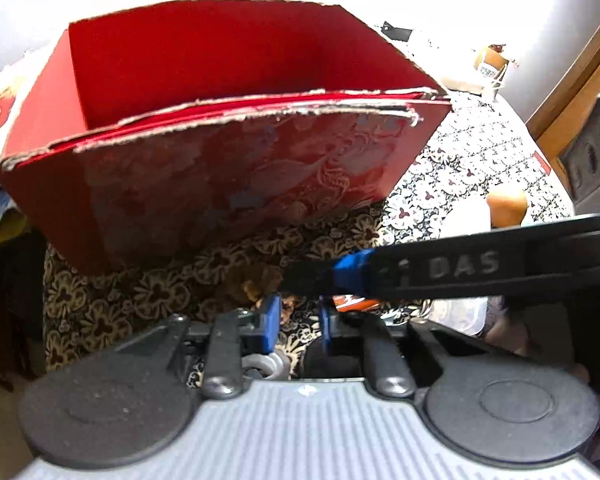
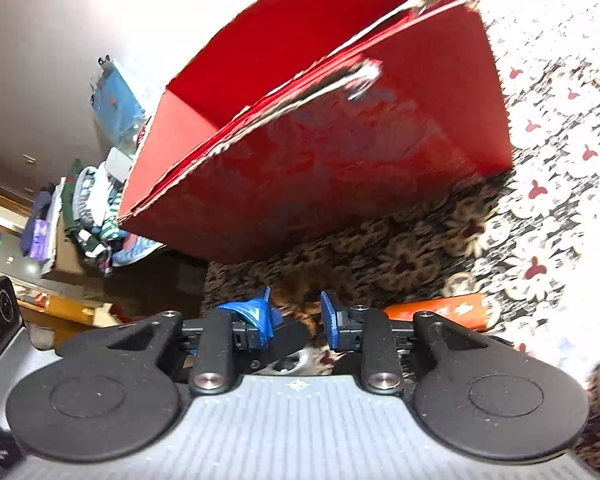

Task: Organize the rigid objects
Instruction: 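Lift the pine cone with the right gripper and carry it over the red box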

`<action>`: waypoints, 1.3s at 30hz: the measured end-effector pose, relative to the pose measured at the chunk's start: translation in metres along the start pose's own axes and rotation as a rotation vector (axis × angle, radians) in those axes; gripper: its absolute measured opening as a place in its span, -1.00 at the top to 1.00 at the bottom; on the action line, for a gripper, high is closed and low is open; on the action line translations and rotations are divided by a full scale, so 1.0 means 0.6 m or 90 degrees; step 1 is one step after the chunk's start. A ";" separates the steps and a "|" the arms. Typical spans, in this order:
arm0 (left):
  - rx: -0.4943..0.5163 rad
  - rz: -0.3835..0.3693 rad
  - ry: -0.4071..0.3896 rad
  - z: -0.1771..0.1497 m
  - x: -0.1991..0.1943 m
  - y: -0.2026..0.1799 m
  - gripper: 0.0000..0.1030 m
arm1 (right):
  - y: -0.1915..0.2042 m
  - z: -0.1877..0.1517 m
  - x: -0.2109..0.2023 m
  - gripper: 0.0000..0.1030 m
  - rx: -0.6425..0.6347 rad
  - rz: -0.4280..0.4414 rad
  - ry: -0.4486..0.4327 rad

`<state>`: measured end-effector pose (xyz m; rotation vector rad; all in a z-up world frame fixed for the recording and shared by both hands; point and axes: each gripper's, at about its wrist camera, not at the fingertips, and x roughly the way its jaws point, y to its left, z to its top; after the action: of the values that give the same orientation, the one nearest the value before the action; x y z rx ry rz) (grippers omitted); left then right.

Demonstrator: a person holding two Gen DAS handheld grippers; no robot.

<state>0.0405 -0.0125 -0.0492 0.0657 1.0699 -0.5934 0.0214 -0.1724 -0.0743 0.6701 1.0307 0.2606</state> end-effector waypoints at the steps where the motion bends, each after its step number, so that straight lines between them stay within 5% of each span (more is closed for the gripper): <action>1: -0.003 0.001 0.005 -0.002 0.005 0.004 0.74 | -0.005 0.000 0.001 0.85 0.006 -0.005 -0.003; 4: -0.012 0.007 0.010 -0.015 0.011 0.021 0.66 | -0.013 -0.003 0.002 0.84 0.015 -0.010 -0.009; 7: -0.020 -0.003 -0.007 -0.030 -0.006 0.036 -0.05 | -0.016 -0.002 0.004 0.71 0.019 0.001 -0.017; 8: -0.024 -0.006 -0.019 -0.034 -0.014 0.041 -0.09 | -0.016 -0.001 0.005 0.70 0.020 0.004 -0.020; 19: -0.049 0.015 -0.012 -0.015 0.027 0.055 -0.09 | 0.012 0.010 0.080 0.58 -0.017 -0.006 0.026; 21: -0.052 0.018 -0.006 -0.016 0.038 0.056 0.23 | 0.009 0.009 0.087 0.56 -0.006 0.007 0.030; 25: -0.049 0.031 -0.008 -0.016 0.042 0.052 0.25 | 0.007 0.009 0.082 0.62 -0.012 0.013 0.027; 34: 0.003 -0.013 -0.056 -0.001 -0.023 -0.007 0.34 | 0.011 0.015 -0.039 0.67 -0.014 0.037 -0.030; 39: 0.066 -0.031 -0.130 0.049 -0.086 -0.052 0.34 | 0.057 0.069 -0.124 0.68 -0.062 0.037 -0.102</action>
<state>0.0314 -0.0269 0.0157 0.0677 0.8446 -0.6844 0.0228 -0.1993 0.0133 0.6224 0.8414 0.3018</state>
